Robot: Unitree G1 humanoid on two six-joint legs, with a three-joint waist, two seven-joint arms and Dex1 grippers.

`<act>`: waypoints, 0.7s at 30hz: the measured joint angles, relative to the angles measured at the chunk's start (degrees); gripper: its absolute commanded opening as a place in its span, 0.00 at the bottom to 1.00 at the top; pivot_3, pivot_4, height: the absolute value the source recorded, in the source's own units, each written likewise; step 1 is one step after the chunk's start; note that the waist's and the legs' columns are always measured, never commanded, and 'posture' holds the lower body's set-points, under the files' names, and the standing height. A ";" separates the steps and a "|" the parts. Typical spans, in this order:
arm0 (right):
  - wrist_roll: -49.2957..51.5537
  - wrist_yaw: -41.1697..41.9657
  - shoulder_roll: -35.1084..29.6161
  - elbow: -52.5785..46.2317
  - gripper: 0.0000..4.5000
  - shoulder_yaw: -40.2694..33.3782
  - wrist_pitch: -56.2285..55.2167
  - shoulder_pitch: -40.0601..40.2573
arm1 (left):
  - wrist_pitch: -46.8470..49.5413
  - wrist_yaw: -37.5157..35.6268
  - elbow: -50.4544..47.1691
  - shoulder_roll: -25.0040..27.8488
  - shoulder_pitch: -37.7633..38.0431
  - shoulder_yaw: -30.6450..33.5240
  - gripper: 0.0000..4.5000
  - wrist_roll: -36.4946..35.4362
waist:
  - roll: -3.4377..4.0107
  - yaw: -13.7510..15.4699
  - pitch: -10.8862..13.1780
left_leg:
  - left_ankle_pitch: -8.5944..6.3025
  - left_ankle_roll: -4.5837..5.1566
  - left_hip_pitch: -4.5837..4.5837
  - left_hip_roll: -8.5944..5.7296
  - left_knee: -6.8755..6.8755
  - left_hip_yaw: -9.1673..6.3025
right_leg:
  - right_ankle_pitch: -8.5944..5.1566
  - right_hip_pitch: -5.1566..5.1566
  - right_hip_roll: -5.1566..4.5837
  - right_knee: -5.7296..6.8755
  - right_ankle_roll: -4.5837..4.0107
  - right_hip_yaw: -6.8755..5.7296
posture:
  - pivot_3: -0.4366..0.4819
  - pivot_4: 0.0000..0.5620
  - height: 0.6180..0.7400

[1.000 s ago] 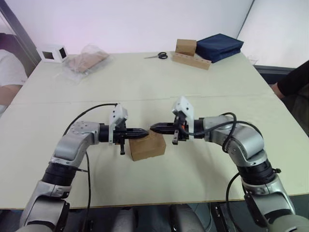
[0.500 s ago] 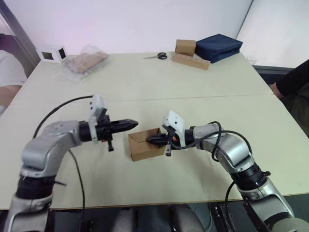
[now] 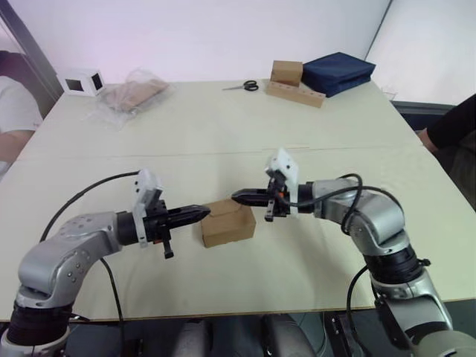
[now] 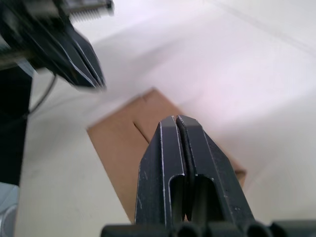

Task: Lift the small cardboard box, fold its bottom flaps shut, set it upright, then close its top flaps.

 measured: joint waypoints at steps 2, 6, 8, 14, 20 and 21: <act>0.73 0.07 -1.00 -1.22 0.00 -0.52 0.86 0.00 | 0.00 0.42 -0.11 0.11 0.24 0.00 0.00 -0.63 | 0.00 0.00 0.00 | 0.00 0.00 -0.01 0.00 0.00 0.02 | 0.00 0.00 -0.01 -0.01 0.00 0.00 | 0.48 0.27 1.00; 1.09 0.71 -4.65 -3.54 0.00 -1.69 0.67 0.49 | -0.02 0.96 -1.05 1.80 1.68 0.70 0.00 -1.06 | -0.01 0.06 0.01 | 0.00 0.00 -0.02 0.00 0.00 0.02 | 0.00 0.00 -0.01 -0.03 0.00 0.00 | 0.48 0.27 1.00; 2.08 2.47 -9.34 -5.43 0.00 -4.10 0.12 2.96 | 0.05 0.38 -1.37 4.80 4.71 3.82 0.00 -2.00 | -0.02 0.09 0.01 | -0.01 0.01 -0.05 0.00 -0.04 0.02 | 0.00 0.00 -0.02 -0.15 0.00 0.00 | 0.48 0.27 1.00; 5.25 8.05 -21.28 -8.65 0.00 -13.47 -0.12 11.13 | 0.73 -1.82 -2.69 8.97 12.12 13.08 0.00 -5.26 | -0.01 0.23 0.05 | -0.02 0.03 -0.04 0.00 -0.18 0.06 | 0.00 0.06 -0.04 -0.38 0.00 0.00 | 0.48 0.27 1.00; 9.08 16.42 -32.78 -10.49 0.00 -22.12 -0.43 17.55 | 0.68 -5.87 -3.71 14.77 16.98 22.16 0.00 -6.58 | -0.01 0.19 0.06 | -0.02 0.03 0.08 0.04 -0.33 0.11 | 0.01 0.17 -0.01 -0.51 -0.02 0.00 | 0.48 0.27 1.00; 9.38 17.68 -34.51 -10.45 0.00 -23.36 -0.44 18.50 | 0.68 -6.64 -3.54 15.94 17.79 23.57 0.00 -6.57 | -0.01 0.19 0.05 | -0.02 0.04 0.09 0.04 -0.39 0.13 | 0.01 0.17 -0.01 -0.58 -0.02 0.00 | 0.48 0.27 1.00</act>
